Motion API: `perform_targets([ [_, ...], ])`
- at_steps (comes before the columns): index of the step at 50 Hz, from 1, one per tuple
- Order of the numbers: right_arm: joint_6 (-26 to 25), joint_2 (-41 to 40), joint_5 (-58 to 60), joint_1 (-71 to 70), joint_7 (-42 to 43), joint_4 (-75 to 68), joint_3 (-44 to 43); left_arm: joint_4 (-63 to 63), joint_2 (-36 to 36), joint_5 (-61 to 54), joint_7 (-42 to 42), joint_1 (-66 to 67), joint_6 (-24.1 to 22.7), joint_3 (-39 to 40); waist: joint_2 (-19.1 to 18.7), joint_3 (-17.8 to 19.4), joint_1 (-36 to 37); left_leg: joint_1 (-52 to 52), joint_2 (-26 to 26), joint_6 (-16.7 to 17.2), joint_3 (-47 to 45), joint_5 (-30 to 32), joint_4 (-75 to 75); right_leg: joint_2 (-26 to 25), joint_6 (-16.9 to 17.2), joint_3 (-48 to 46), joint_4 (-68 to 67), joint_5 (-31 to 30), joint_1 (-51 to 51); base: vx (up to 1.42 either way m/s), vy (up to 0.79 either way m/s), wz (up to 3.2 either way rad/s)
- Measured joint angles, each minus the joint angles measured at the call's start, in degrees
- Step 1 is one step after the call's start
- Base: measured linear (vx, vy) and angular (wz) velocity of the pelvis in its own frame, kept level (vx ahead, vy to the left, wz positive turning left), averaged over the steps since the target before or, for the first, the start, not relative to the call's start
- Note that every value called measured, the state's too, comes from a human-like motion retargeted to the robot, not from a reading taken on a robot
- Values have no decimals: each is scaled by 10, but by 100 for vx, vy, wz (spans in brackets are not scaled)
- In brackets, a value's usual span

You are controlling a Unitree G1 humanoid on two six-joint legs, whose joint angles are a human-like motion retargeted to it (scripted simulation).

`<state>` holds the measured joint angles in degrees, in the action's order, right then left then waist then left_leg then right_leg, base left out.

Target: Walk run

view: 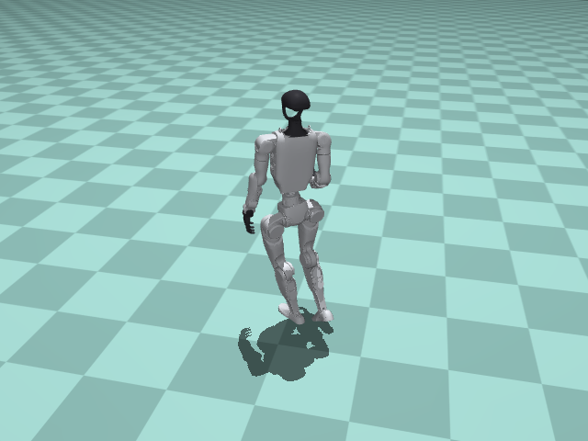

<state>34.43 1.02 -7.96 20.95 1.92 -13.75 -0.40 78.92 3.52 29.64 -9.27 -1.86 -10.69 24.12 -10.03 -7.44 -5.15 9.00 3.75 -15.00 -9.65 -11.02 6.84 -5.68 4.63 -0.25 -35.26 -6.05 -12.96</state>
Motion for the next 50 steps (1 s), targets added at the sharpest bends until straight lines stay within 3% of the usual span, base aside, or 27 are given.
perform_targets([
  [8, -8, -1, -1, 11, 12, 5, -11, -64, 23, 19, -17, -66, -52, -71, 47, 14, -50, -85, 71, 2, 132, -11, 1, 61, 15, 165, 257, 11, -42, 54, -10, 214],
  [10, -8, 2, 6, 5, 12, 7, -15, -51, 30, 23, -31, -73, -50, -79, 53, 22, -57, -110, 75, 8, 152, -15, 2, 77, 19, 160, 314, 8, -54, 56, -13, 151],
  [13, -7, 3, 17, 1, 12, 8, -12, -15, 42, 36, -30, -65, -41, -80, 55, 30, -52, -147, 62, 26, 163, -25, 12, 80, 97, 96, 373, 37, -58, 73, -32, 79],
  [15, -8, 2, 19, -5, 10, 7, -10, 17, 45, 46, -13, -54, -30, -75, 59, 27, -47, -162, 71, 33, 156, -13, 9, 92, 98, 60, 383, 30, -64, 58, -13, 35],
  [17, -10, -1, 21, -8, 6, 5, -6, 53, 49, 57, 4, -34, -12, -64, 59, 18, -44, -171, 63, 58, 145, 7, 11, 76, 44, 73, 366, -11, -61, 72, -23, 45],
  [20, -9, -10, 28, -5, 7, 5, -2, 111, 53, 70, 7, 6, 26, -53, 51, 10, -75, -180, 53, 107, 178, 64, 40, 70, 26, 56, 344, -57, -47, 86, -35, 127],
  [23, -10, -15, 24, 0, 6, 1, 8, 156, 49, 70, -4, 58, 69, -44, 26, 4, -96, -163, 30, 201, 218, 199, 106, 36, -30, 97, 316, -8, -31, 84, -33, 113],
  [25, -15, -12, 15, -2, 0, -1, 9, 179, 44, 58, -5, 91, 74, -55, 23, 3, -100, -134, 38, 296, 240, 296, 181, 44, -55, 77, 302, 19, -15, 77, -7, 90],
  [27, -16, -2, 13, -13, 1, -2, 7, 185, 36, 57, -15, 112, 65, -67, 45, -2, -105, -83, 70, 300, 138, 366, 268, 110, -50, 13, 287, 43, -4, 65, 27, 111],
  [28, -14, 0, 14, -19, 5, -1, 9, 185, 34, 64, -21, 122, 61, -71, 52, -5, -110, -55, 64, 300, 96, 397, 307, 109, -58, 33, 285, 57, 1, 53, -9, 125],
  [30, -12, 2, 15, -26, 15, -1, 15, 172, 25, 93, -26, 155, 52, -75, 59, -13, -118, 0, 33, 300, 89, 384, 373, 95, -84, 23, 288, 73, 16, 52, -59, 107],
  [32, -16, 4, 11, -35, 16, -6, 15, 159, 24, 130, -18, 187, 44, -70, 67, -11, -100, 52, -40, 242, 27, 302, 436, 68, -109, 5, 300, 76, 39, 74, -63, 38],
  [34, -19, 10, 13, -49, 14, -6, 9, 156, 21, 150, -9, 205, 42, -62, 84, -9, -67, 95, -70, 185, -46, 251, 445, 62, -118, 9, 305, 84, 57, 64, -30, -31],
  [38, -10, 28, 29, -70, 20, 6, -2, 168, 15, 137, -16, 230, 45, -57, 98, -5, -17, 183, -37, 160, -33, 172, 346, 51, -126, 11, 323, 99, 90, 55, -12, -13],
  [40, -8, 38, 28, -83, 18, 9, -9, 171, 10, 128, -29, 240, 44, -50, 96, 0, -12, 212, -21, 125, -5, 155, 258, 41, -129, -3, 331, 111, 110, 67, -11, 51],
  [43, -10, 47, 24, -99, 10, 12, -15, 169, 0, 128, -42, 256, 36, -33, 99, 5, -3, 228, -52, 63, -85, 146, 112, 28, -134, -16, 337, 127, 137, 65, -10, 22],
  [47, -10, 42, 32, -115, 9, 11, -22, 165, -15, 139, -41, 268, 33, -2, 113, 4, 21, 234, -12, 49, -79, 102, -50, 30, -128, -32, 340, 130, 167, 67, -7, -21],
  [50, -9, 27, 36, -110, 10, 9, -20, 171, -21, 134, -43, 271, 38, 20, 127, 5, 23, 222, -6, 26, -102, 107, -55, 37, -108, -41, 326, 109, 194, 94, -1, -8],
])
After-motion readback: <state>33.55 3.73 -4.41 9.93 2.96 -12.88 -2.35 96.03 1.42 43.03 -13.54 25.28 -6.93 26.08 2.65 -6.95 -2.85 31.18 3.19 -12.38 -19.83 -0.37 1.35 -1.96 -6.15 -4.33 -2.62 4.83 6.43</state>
